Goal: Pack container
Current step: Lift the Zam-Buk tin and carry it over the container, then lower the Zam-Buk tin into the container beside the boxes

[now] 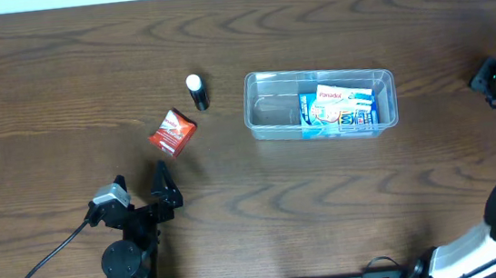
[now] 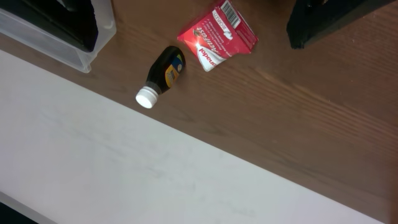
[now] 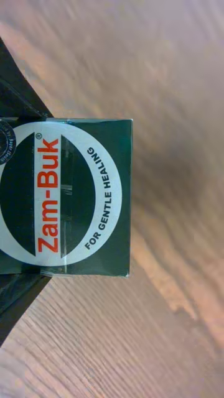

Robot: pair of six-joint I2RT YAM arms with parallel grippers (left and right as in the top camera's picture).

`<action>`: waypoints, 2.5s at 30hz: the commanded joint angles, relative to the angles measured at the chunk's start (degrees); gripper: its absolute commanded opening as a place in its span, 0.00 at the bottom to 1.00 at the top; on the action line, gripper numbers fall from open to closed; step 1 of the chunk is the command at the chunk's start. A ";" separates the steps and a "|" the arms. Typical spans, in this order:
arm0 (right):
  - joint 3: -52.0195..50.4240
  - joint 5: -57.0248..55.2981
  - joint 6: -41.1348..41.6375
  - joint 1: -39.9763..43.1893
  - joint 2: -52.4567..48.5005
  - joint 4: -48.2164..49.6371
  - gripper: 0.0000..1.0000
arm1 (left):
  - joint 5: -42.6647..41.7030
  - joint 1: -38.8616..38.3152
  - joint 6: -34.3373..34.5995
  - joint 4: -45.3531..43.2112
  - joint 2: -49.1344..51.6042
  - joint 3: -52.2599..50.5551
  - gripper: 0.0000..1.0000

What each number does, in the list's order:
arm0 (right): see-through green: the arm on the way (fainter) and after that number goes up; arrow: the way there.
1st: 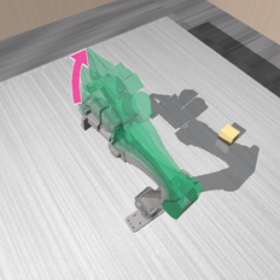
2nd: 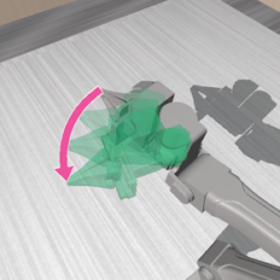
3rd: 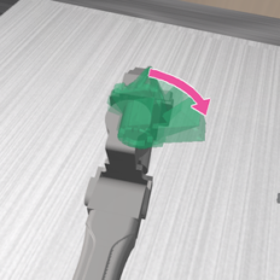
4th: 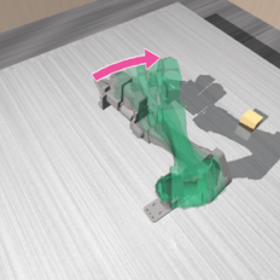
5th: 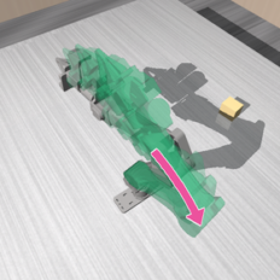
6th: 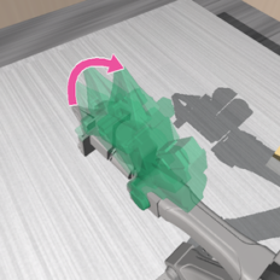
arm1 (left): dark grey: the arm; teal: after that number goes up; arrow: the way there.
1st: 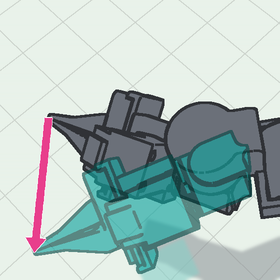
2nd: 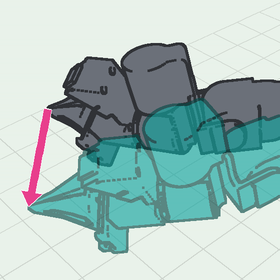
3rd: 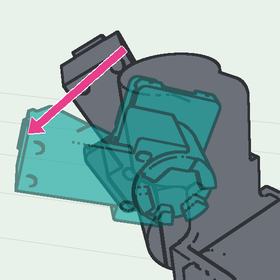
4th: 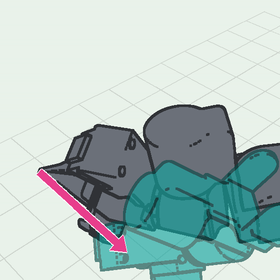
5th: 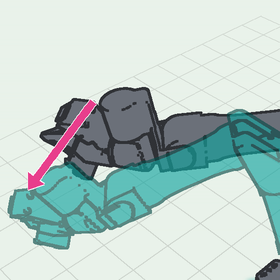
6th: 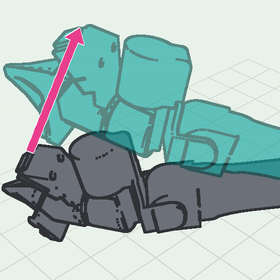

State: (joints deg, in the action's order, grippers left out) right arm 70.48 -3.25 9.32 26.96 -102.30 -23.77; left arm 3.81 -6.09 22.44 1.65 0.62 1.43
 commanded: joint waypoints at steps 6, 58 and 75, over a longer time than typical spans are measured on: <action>-0.09 2.25 -0.87 -9.14 9.46 -4.33 0.61 | 1.55 0.28 -0.92 2.05 -0.39 -1.20 0.98; -0.11 2.47 2.86 -48.37 10.51 -22.80 0.68 | 1.55 0.28 -0.90 2.05 -0.39 -1.20 0.98; -0.11 2.45 2.84 -48.37 8.96 -22.45 0.71 | 1.55 0.28 -0.92 2.05 -0.39 -1.20 0.98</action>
State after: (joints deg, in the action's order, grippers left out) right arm 70.39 -0.84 11.55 -20.78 -92.99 -46.46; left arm 3.81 -6.09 22.44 1.67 0.62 1.43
